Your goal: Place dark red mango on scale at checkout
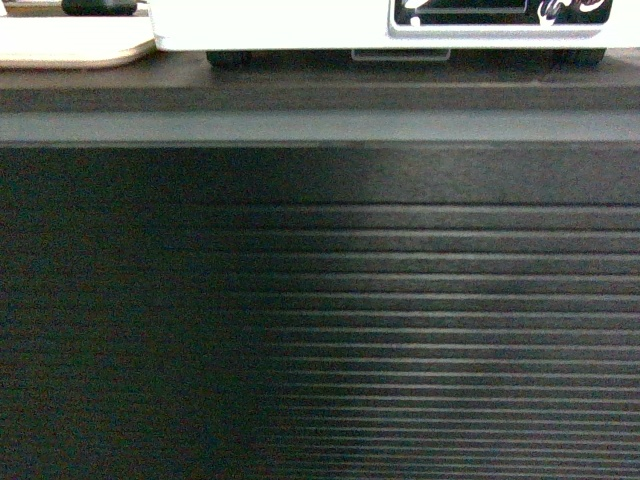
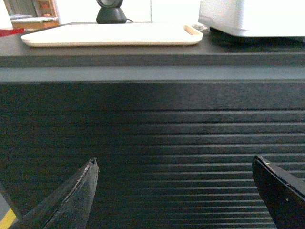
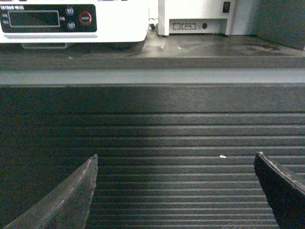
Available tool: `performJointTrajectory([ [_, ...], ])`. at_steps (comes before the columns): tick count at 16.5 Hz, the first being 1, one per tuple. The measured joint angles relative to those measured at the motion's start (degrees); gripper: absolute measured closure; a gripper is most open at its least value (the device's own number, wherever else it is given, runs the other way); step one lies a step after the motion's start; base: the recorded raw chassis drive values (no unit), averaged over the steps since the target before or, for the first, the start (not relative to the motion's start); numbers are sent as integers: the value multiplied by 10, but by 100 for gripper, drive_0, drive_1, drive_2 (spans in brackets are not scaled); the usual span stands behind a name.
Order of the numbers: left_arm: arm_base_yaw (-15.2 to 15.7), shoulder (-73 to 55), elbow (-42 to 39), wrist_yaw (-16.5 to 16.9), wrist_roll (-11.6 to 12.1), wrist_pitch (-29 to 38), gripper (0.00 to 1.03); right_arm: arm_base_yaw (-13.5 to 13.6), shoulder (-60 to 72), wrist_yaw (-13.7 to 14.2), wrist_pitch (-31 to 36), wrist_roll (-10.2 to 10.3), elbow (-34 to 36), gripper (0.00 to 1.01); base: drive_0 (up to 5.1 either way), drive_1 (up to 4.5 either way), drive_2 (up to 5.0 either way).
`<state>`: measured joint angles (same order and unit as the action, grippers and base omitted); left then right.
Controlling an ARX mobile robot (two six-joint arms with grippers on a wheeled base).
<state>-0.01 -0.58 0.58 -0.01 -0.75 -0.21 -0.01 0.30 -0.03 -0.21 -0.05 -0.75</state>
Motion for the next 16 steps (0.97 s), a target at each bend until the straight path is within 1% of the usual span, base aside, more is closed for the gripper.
performJointTrajectory([
  [16,0,0,0,0,1,-2,5,0,0,0,-1,0,0,3,0,0,0],
])
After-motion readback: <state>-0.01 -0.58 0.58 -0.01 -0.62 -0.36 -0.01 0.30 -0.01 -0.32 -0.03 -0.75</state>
